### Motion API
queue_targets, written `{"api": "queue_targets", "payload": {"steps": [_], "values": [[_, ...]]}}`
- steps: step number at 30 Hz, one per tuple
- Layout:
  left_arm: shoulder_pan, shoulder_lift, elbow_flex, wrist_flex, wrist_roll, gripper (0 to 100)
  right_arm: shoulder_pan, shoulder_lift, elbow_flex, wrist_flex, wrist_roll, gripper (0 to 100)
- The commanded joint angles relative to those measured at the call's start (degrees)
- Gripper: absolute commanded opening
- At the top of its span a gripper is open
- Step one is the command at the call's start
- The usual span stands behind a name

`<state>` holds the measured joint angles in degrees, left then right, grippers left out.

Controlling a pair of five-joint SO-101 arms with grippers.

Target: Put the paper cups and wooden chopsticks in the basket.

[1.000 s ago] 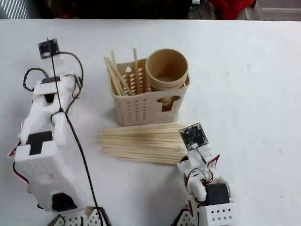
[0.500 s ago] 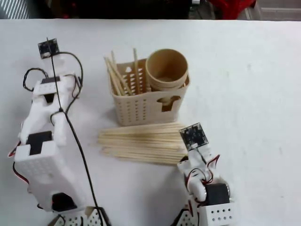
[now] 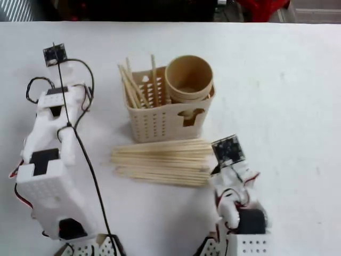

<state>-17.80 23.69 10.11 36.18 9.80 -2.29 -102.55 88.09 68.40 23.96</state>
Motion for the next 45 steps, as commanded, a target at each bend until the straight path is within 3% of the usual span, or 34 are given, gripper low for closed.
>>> {"api": "queue_targets", "payload": {"steps": [1,7,11,17,22,25,28,32,39,45], "values": [[0.57,-0.22,-2.37,-1.23,-0.62,16,5.76,-0.57,-10.9,-1.45,10.81,2.5],[0.57,-0.22,-2.37,-1.23,-0.62,16,5.93,2.24,-27.87,-0.57,8.97,2.6],[0.57,-0.22,-2.46,-1.32,-0.62,16,3.56,15.52,-37.63,-0.31,8.97,5.7],[-0.4,-0.22,-2.81,-1.32,-0.62,16,-10.24,45.67,-57.85,9.36,8.97,17.5],[-2.68,-0.22,-2.9,-1.41,-0.35,16,-21.76,60.62,-66.37,10.68,8.97,18.3],[-4.7,-0.22,-2.9,-2.81,-0.18,16,-29.85,65.01,-66.11,11.12,9.32,18.7],[-5.67,-0.22,-2.64,-4.4,-0.09,16,-39.16,67.56,-60.13,10.24,16.88,18.7],[-5.85,-0.22,-2.73,-4.66,-0.09,16,-48.22,69.14,-46.42,1.63,22.07,18.7],[-5.67,-0.22,-2.73,-4.66,-0.09,16,-45.58,74.59,-37.98,-8.66,29.45,18.7],[-5.58,-0.13,-2.73,-4.66,-0.09,16,-44.62,82.24,-37.71,-14.64,29.89,18.5]]}}
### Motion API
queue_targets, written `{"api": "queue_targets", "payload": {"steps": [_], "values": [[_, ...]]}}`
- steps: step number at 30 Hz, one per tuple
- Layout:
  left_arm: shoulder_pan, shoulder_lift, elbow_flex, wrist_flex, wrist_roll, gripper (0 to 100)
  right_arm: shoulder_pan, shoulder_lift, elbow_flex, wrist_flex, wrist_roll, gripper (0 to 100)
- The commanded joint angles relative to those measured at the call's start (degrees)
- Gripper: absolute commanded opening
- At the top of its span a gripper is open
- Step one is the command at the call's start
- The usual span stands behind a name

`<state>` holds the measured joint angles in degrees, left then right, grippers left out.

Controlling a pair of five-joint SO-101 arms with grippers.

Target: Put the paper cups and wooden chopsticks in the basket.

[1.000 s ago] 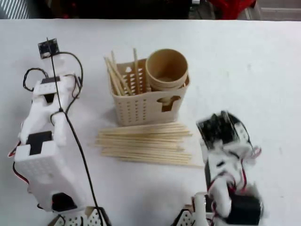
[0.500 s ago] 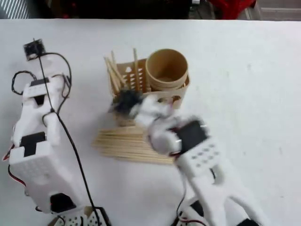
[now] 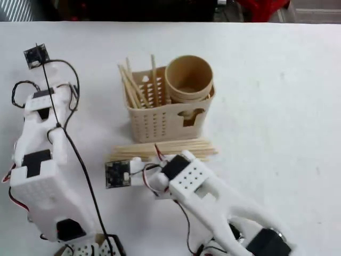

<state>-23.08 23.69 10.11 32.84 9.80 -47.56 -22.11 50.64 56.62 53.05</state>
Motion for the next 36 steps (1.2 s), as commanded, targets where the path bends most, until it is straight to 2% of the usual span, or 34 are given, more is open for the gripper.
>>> {"api": "queue_targets", "payload": {"steps": [1,10,16,21,36], "values": [[-0.31,-0.13,-2.73,-1.32,-0.09,16,0.66,2.95,-0.26,-3.56,0.7,18.4],[-0.22,-0.13,-2.73,-1.32,-0.18,16,0.75,7.78,-0.35,-4.62,-2.11,18.2],[-0.22,-0.13,-2.55,-1.32,-0.18,16,0.75,7.87,-0.35,-5.49,-2.2,9.8],[-0.22,-0.13,-2.55,-1.32,-0.18,16,0.75,7.87,-0.26,-6.29,-4.75,9.8],[-0.13,-0.13,-2.46,-1.23,-0.18,16,2.33,7.87,1.67,-9.27,-5.71,14.1]]}}
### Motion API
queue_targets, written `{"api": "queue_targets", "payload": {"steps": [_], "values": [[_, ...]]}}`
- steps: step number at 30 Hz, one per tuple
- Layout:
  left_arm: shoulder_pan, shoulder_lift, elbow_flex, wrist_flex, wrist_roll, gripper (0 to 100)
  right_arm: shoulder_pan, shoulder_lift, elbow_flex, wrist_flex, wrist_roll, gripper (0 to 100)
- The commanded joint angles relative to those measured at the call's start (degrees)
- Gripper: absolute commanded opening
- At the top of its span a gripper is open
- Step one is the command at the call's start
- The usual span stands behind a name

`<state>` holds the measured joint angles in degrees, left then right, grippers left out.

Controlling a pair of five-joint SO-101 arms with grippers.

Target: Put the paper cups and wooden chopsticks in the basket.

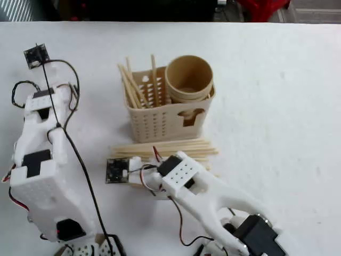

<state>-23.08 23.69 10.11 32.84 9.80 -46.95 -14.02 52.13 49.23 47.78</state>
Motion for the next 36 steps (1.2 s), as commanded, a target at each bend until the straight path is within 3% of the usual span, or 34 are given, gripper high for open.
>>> {"api": "queue_targets", "payload": {"steps": [1,12,16,26,36], "values": [[-0.13,-0.13,-2.46,-1.23,-0.18,16,2.33,-0.22,0.26,-2.42,-0.44,12.9],[0.4,-0.13,-2.46,-1.23,-0.44,16,4.79,-0.75,0.0,-2.59,-1.93,7.4],[0.4,-0.13,-2.46,-1.23,-0.44,16,4.79,-0.84,-0.09,-2.59,-2.11,1.2],[0.4,-0.13,-2.46,-1.32,-0.44,16,4.79,-1.54,-0.53,-2.15,-2.11,1.5],[0.4,5.76,-9.49,3.16,-0.44,16,7.52,-22.99,-1.23,5.14,-4.92,1.5]]}}
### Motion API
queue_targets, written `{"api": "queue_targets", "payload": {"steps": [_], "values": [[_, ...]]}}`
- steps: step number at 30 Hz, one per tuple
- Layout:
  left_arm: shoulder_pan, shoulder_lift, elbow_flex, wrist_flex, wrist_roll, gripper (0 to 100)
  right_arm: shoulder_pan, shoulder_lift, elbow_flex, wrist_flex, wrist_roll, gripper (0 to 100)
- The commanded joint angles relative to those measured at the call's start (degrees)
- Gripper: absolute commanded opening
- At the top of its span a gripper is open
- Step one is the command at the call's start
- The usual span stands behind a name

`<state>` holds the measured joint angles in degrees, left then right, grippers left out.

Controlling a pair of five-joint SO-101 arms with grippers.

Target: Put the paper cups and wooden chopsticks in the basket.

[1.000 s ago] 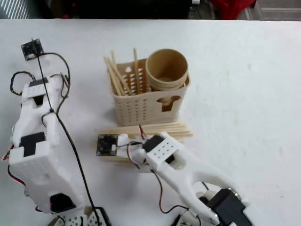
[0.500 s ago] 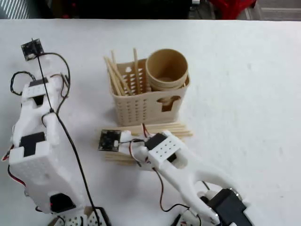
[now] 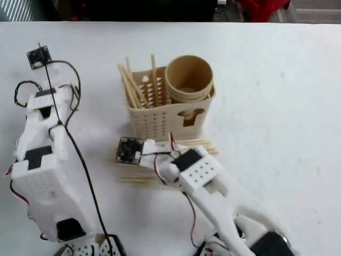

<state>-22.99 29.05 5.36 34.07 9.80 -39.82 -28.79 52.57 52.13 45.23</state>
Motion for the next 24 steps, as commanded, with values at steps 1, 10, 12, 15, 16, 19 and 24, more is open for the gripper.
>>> {"api": "queue_targets", "payload": {"steps": [1,10,12,15,16,19,24], "values": [[0.31,0.92,-5.8,2.9,-0.35,16,-0.04,-11.3,-2.2,3.12,-3.25,1.5],[0.31,2.86,-8.97,6.15,-0.44,16,-2.42,-25.54,-22.42,8.84,-12.31,1.5],[0.31,2.86,-8.97,6.15,-0.44,16,-2.42,-24.04,-29.1,7.78,-14.77,1.5],[0.31,2.95,-8.97,6.15,-0.44,16,-2.59,-20.44,-37.36,2.95,-20.4,1.5],[0.31,2.95,-8.97,6.15,-0.44,16,-2.59,-18.95,-39.21,-0.13,-22.68,1.5],[0.31,2.95,-8.97,6.15,-0.44,16,-2.59,-14.02,-41.93,-11.91,-28.22,1.5],[0.31,2.95,-8.88,6.15,-0.44,16,-2.42,-4.62,-42.11,-27.74,-29.89,1.5]]}}
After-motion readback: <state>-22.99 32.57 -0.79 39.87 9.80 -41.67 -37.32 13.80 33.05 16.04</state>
